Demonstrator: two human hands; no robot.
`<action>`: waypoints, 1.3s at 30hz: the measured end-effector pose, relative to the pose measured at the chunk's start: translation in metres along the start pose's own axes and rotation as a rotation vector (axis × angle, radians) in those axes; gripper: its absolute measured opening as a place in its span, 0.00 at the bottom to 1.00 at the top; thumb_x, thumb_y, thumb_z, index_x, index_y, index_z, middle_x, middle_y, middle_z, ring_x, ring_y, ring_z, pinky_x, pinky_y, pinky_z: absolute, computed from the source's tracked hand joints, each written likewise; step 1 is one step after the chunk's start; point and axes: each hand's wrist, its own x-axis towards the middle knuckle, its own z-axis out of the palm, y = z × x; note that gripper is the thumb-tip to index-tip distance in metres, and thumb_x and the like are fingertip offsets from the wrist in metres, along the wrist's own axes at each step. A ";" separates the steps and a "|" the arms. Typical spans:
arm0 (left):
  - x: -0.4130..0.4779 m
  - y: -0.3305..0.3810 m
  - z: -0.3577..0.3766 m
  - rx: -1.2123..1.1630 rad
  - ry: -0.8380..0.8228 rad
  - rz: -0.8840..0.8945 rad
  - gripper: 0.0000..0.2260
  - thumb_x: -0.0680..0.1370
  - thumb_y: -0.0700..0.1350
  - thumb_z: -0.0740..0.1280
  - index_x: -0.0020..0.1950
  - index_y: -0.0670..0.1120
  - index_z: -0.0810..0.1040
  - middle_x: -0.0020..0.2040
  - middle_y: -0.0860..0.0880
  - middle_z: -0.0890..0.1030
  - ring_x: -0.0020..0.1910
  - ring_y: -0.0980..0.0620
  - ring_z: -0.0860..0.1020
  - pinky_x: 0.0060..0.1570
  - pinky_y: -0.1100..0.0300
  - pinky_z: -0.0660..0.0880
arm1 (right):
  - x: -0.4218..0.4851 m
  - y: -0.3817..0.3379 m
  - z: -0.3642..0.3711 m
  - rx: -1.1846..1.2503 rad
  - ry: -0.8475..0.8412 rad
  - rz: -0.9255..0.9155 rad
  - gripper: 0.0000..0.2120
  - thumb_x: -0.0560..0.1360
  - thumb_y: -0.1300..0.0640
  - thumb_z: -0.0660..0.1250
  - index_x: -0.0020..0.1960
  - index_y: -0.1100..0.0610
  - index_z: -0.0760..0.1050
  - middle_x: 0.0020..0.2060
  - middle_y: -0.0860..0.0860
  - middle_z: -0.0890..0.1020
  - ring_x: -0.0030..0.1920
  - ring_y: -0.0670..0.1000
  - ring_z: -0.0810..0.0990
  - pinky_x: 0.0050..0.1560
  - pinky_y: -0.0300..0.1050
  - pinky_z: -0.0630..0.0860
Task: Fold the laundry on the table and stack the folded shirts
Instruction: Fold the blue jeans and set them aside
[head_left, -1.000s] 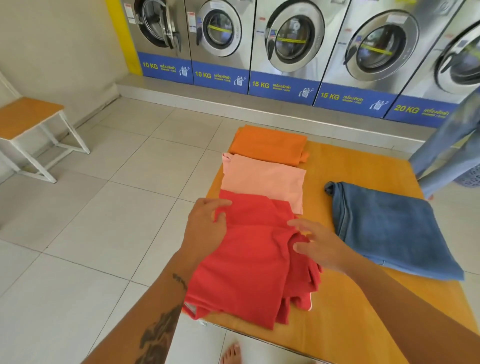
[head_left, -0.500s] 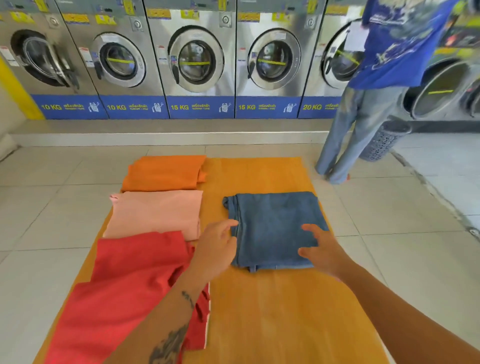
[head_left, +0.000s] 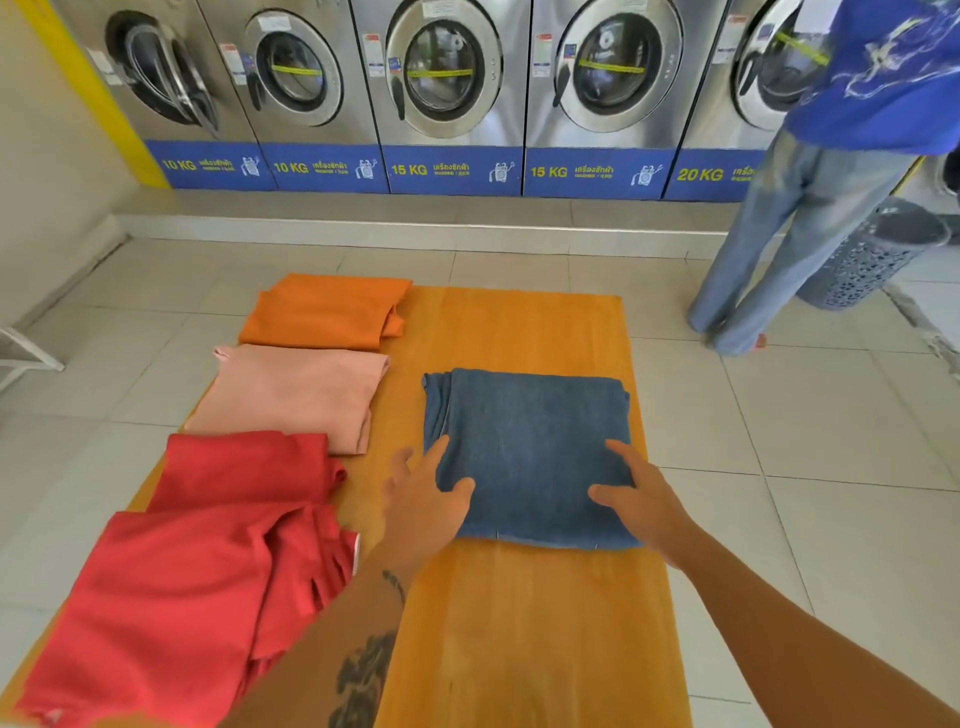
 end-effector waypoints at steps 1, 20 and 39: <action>0.001 -0.003 0.004 -0.007 -0.011 -0.025 0.32 0.72 0.59 0.68 0.75 0.66 0.61 0.77 0.56 0.53 0.73 0.44 0.61 0.67 0.43 0.70 | 0.003 0.002 0.003 0.008 0.008 0.006 0.34 0.73 0.57 0.70 0.75 0.44 0.63 0.70 0.51 0.69 0.67 0.55 0.72 0.63 0.52 0.73; 0.197 0.063 0.004 -0.174 -0.109 0.246 0.28 0.81 0.45 0.65 0.79 0.55 0.60 0.74 0.55 0.65 0.71 0.57 0.64 0.68 0.63 0.63 | 0.170 -0.096 0.005 -0.271 0.333 -0.088 0.29 0.73 0.61 0.68 0.71 0.43 0.69 0.64 0.53 0.74 0.57 0.55 0.75 0.53 0.49 0.76; 0.131 0.030 -0.097 -0.209 0.048 0.143 0.18 0.79 0.39 0.61 0.67 0.51 0.77 0.63 0.52 0.79 0.52 0.55 0.79 0.46 0.67 0.73 | 0.093 -0.102 0.041 -0.892 0.225 -0.026 0.28 0.74 0.52 0.62 0.74 0.44 0.62 0.73 0.56 0.61 0.70 0.62 0.64 0.66 0.61 0.67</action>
